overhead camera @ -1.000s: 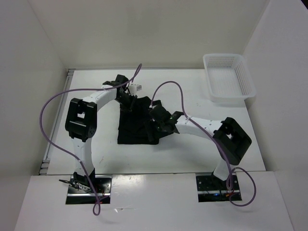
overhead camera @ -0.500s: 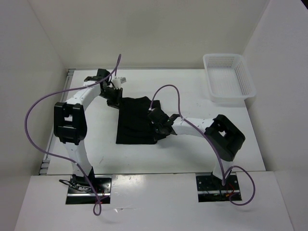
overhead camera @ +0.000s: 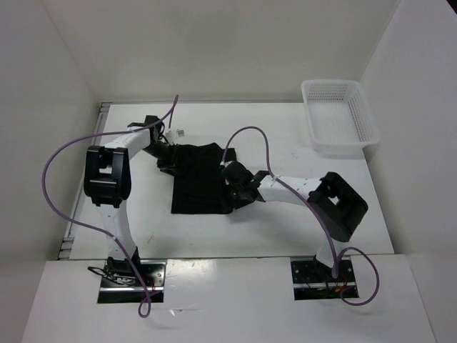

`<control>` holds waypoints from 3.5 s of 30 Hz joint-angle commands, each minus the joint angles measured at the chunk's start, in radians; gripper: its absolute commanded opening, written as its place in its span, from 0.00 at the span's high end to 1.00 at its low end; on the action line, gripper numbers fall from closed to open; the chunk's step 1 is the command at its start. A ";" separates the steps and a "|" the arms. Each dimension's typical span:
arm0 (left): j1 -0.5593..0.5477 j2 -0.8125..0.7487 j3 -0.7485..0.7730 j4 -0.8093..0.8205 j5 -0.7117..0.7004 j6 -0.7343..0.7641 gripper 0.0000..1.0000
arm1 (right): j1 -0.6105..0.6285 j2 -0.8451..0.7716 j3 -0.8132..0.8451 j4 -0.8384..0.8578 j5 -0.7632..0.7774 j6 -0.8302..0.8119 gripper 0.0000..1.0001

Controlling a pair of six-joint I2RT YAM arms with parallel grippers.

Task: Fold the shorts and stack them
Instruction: Fold the shorts

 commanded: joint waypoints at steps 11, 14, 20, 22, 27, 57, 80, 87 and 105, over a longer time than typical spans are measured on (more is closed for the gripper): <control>0.003 -0.099 0.211 -0.014 0.114 0.005 0.39 | -0.078 -0.283 -0.068 0.026 -0.157 -0.015 0.23; 0.003 -0.035 0.230 0.000 0.086 0.005 0.36 | -0.119 -0.234 -0.078 0.070 -0.203 0.016 0.22; -0.008 -0.001 0.157 0.109 0.074 0.005 0.34 | -0.191 -0.194 -0.078 0.132 -0.278 0.048 0.22; -0.017 -0.001 0.125 0.157 0.061 0.005 0.38 | -0.217 -0.194 -0.078 0.141 -0.324 0.058 0.22; 0.002 0.008 0.137 0.195 0.023 0.005 0.82 | -0.230 -0.194 -0.087 0.129 -0.325 0.045 0.22; 0.062 0.091 0.275 0.049 -0.038 0.005 0.47 | -0.204 -0.071 0.160 0.043 -0.213 -0.071 0.96; 0.006 -0.114 -0.181 -0.066 -0.061 0.005 0.41 | -0.067 0.170 0.217 -0.003 -0.199 -0.139 1.00; 0.006 -0.146 -0.244 -0.029 -0.167 0.005 0.41 | -0.137 0.121 0.246 -0.012 -0.191 -0.120 0.87; 0.027 -0.236 -0.123 -0.069 -0.126 0.005 0.35 | -0.382 0.248 0.343 0.152 -0.434 -0.008 0.29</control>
